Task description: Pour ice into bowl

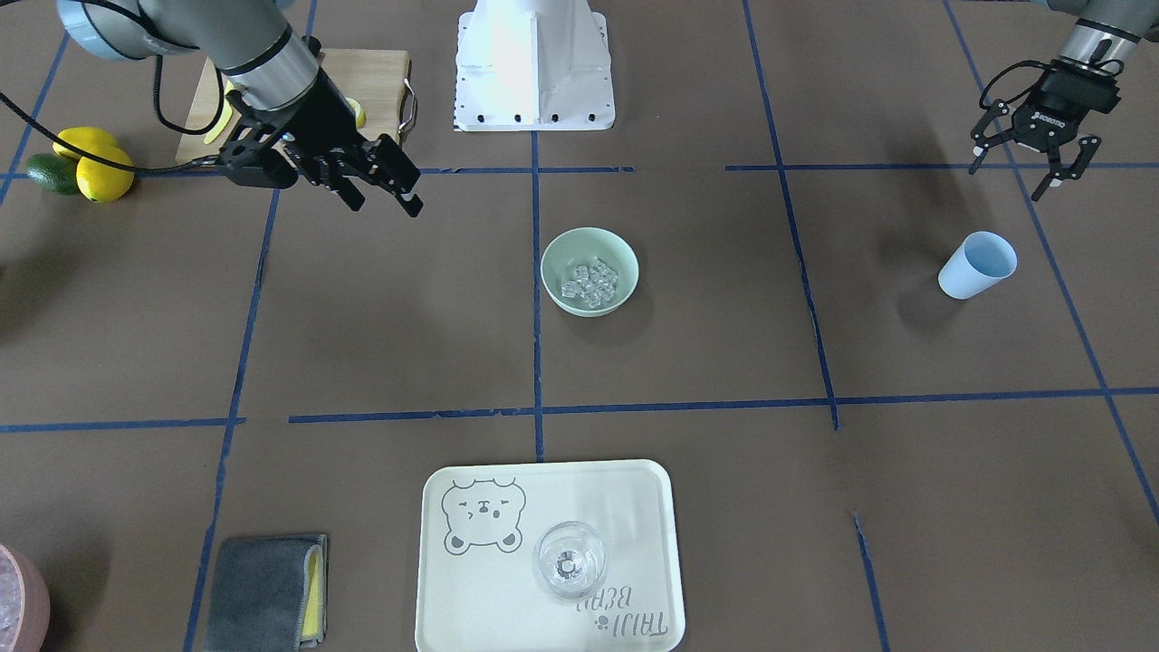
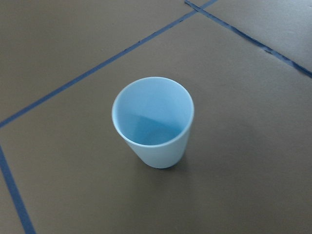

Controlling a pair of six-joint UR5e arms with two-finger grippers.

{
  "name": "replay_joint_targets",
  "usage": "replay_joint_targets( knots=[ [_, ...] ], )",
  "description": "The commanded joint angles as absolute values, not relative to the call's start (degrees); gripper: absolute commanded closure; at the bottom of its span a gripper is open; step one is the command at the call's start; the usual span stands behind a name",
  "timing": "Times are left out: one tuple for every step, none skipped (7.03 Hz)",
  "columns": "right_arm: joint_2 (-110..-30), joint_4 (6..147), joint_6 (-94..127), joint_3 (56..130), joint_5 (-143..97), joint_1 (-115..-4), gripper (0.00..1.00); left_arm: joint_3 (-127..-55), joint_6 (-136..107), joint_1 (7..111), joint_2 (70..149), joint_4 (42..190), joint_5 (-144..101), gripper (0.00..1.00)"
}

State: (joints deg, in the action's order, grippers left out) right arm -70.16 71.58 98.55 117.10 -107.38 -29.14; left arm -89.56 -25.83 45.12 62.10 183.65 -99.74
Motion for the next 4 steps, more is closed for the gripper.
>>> replay_joint_targets(
  knots=[
    [-62.28, 79.03, 98.88, 114.28, -101.36, -22.61, 0.00, -89.47, -22.86, 56.82, 69.32, 170.48, -110.43, 0.00],
    [-56.22, 85.28, 98.88, 110.69, -101.16, -21.89, 0.00, -89.56, -22.68, 62.35, 72.48, 166.16, -116.83, 0.00],
    [-54.60, 85.52, 98.62, 106.83, -101.08, -21.36, 0.00, -90.08, -21.46, 64.66, 73.55, 163.50, -120.20, 0.00],
    [-51.97, 85.60, 98.35, 101.65, -99.51, -21.36, 0.00, -90.26, -19.97, 66.25, 74.52, 162.95, -120.15, 0.00]
  ],
)
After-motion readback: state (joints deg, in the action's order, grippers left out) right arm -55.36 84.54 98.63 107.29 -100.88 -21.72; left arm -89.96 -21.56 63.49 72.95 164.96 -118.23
